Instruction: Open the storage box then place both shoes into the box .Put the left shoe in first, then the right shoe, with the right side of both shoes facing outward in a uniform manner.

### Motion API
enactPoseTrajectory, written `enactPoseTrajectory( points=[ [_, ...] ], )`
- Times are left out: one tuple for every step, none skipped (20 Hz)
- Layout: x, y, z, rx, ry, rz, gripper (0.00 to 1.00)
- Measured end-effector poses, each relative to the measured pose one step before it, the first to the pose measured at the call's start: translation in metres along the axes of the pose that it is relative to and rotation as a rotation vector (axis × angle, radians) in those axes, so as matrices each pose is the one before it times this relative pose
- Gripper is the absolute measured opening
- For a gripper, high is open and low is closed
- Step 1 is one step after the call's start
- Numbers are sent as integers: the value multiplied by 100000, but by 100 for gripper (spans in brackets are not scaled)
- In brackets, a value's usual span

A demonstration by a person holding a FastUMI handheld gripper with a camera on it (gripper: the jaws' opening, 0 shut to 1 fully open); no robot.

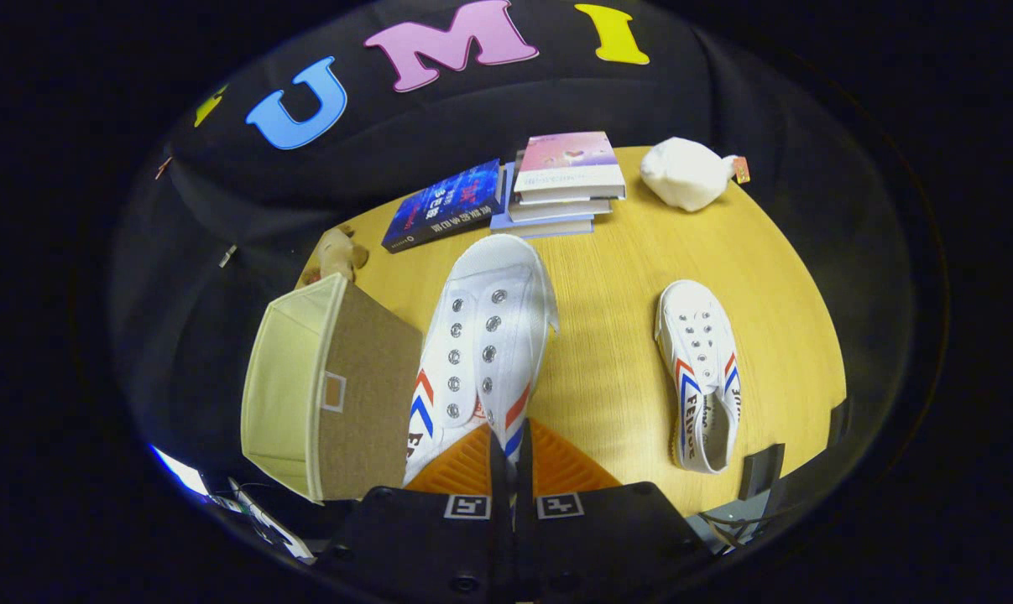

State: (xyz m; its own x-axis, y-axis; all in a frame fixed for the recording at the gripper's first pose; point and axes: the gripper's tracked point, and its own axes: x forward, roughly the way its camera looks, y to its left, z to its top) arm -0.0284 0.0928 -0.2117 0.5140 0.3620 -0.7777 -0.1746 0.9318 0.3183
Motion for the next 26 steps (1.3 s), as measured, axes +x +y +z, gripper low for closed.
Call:
enactPoseTrajectory(
  points=[
    [-931,1089,489,779,-1298,799,5],
    [-795,1245,464,940,-1048,1492,5],
    [-694,1324,409,1146,-930,1721,5],
    [-568,1332,326,1145,-669,1838,5],
    [-453,1360,267,481,-386,1932,5],
    [-351,1330,242,286,-283,1737,5],
    [-203,1313,159,-280,150,1726,5],
    [1,1384,-2,-654,286,1699,5],
    [170,1203,-49,235,432,992,5],
    [350,1236,-310,988,1004,1048,5],
    [631,1296,-347,395,1341,1661,5],
    [582,1251,-331,323,1335,1745,5],
    [602,1165,-415,-114,1559,1734,5],
    [646,1075,-458,-401,1601,1619,5],
    [739,897,-448,-373,1920,1182,5],
    [890,737,-500,-212,2042,799,5],
    [913,582,-422,-17,1964,211,5],
    [999,532,-386,-151,1772,-72,5],
    [956,550,-333,-820,1381,33,5],
    [1015,513,-341,-1371,1528,146,5],
    [899,534,-457,-1558,1657,291,5],
    [1039,446,-560,-1577,1679,86,5],
    [975,337,-555,-1169,1715,-867,5],
    [939,241,-551,-809,1839,-1475,5],
    [1127,113,-482,-688,1928,-1467,5],
    [1142,-76,-203,-104,1528,-1427,5]
  ],
)
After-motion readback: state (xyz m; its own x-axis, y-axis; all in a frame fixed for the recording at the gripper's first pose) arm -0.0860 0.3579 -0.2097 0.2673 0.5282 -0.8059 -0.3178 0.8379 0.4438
